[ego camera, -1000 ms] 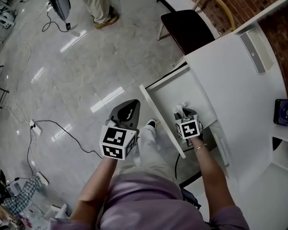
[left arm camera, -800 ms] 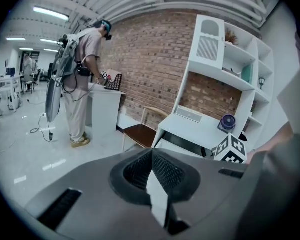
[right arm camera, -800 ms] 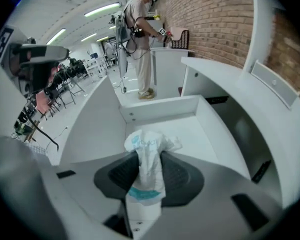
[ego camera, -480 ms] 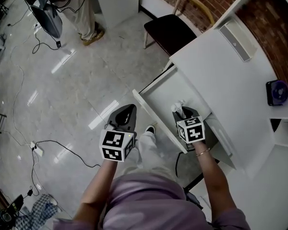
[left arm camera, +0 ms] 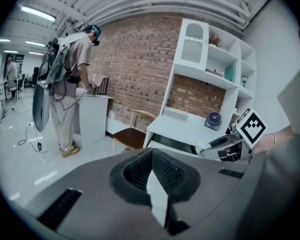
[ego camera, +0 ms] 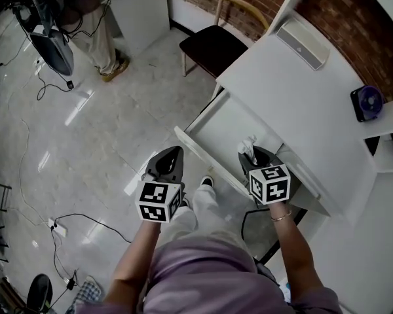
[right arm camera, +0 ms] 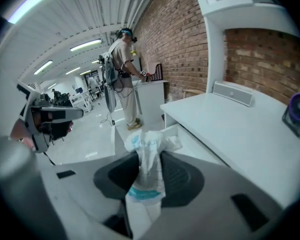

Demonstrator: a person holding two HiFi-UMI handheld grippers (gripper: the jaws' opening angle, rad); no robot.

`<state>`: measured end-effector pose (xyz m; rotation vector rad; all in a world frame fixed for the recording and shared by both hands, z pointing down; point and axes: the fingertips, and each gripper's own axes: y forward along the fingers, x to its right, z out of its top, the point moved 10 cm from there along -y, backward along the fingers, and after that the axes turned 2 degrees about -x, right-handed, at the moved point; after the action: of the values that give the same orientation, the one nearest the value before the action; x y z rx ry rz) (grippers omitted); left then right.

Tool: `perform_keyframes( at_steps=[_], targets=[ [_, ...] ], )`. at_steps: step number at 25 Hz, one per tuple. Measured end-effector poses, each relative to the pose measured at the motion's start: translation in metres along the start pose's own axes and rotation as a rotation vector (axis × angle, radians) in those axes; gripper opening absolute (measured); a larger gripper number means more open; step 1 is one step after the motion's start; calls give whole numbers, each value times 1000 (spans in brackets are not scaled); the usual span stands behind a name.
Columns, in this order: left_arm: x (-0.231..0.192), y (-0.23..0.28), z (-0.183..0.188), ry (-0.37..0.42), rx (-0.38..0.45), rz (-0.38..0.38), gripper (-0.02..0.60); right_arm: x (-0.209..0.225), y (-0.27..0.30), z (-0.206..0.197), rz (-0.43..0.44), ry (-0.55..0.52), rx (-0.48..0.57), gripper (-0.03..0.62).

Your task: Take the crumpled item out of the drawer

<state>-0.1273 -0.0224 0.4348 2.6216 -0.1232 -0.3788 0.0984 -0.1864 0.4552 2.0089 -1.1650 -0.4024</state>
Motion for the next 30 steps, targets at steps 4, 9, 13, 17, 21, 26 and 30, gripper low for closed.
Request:
perform_keyframes(
  at_steps=[4, 9, 13, 17, 21, 26, 30],
  targets=[
    [2, -8, 2, 18, 2, -32, 0, -8, -27, 2, -32, 59, 66, 136],
    [5, -20, 2, 36, -3, -66, 0, -21, -58, 3, -68, 100, 148, 135],
    [7, -24, 1, 60, 3, -83, 0, -28, -78, -1, -89, 135, 204, 135],
    [9, -28, 3, 74, 4, -100, 0, -34, -95, -4, -104, 181, 256, 135],
    [8, -31, 6, 84, 17, -113, 0, -42, -109, -8, -127, 207, 299, 135],
    [9, -34, 8, 97, 26, -127, 0, -50, -125, -13, -156, 249, 350, 135],
    [10, -36, 12, 101, 29, -141, 0, -57, -134, -17, -171, 263, 396, 135]
  ],
)
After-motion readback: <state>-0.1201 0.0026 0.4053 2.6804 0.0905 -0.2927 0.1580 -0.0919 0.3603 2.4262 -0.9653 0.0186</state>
